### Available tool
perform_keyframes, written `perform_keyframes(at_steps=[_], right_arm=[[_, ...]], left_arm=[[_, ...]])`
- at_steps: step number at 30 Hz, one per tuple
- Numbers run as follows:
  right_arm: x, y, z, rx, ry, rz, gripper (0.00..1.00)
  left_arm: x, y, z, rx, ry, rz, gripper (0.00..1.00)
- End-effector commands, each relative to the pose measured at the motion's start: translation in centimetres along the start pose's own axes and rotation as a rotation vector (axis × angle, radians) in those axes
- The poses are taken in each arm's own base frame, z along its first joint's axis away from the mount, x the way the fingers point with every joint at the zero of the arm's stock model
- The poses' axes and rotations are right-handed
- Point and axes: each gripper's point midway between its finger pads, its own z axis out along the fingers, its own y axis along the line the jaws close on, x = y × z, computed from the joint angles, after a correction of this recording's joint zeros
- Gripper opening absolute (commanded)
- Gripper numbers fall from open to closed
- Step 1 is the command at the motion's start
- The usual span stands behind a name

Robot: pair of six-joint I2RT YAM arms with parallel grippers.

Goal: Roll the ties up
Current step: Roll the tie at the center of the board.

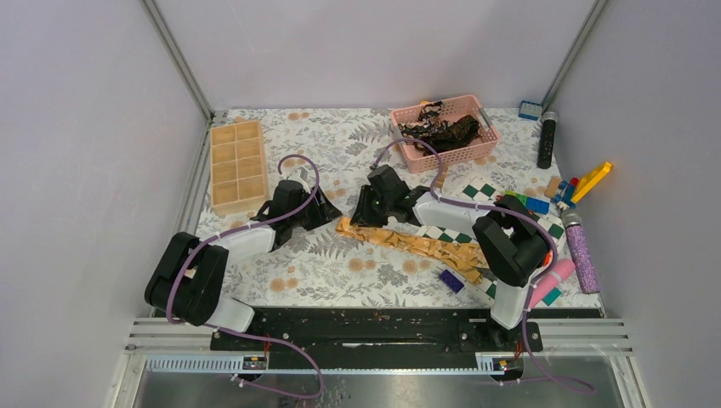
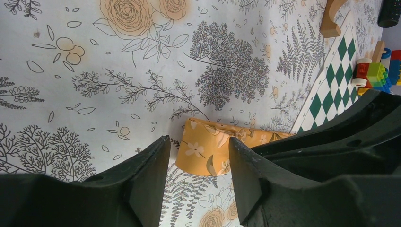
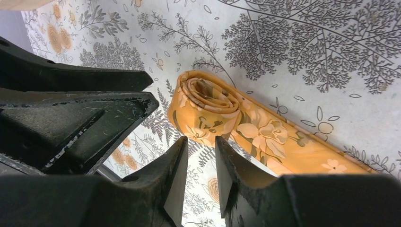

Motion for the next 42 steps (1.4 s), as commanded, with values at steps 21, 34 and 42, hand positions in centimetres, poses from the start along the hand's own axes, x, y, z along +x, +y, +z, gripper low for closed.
perform_keyframes(at_steps=[21,34,42], right_arm=[[-1.8,-1.5,2.0,0.065,-0.011,-0.025,0.33],[-0.3,-2.9,3.0,0.1,0.046,-0.014,0.29],[0.1,-3.5,3.1,0.12,0.056,-0.009,0.28]], left_arm=[[-0.2,-1.0,0.4,0.05,-0.002,0.023,0.49],[1.3,-1.7,1.1,0.094,0.05,0.072,0.57],[2.3,-1.5,1.7,0.101,0.077,0.071,0.57]])
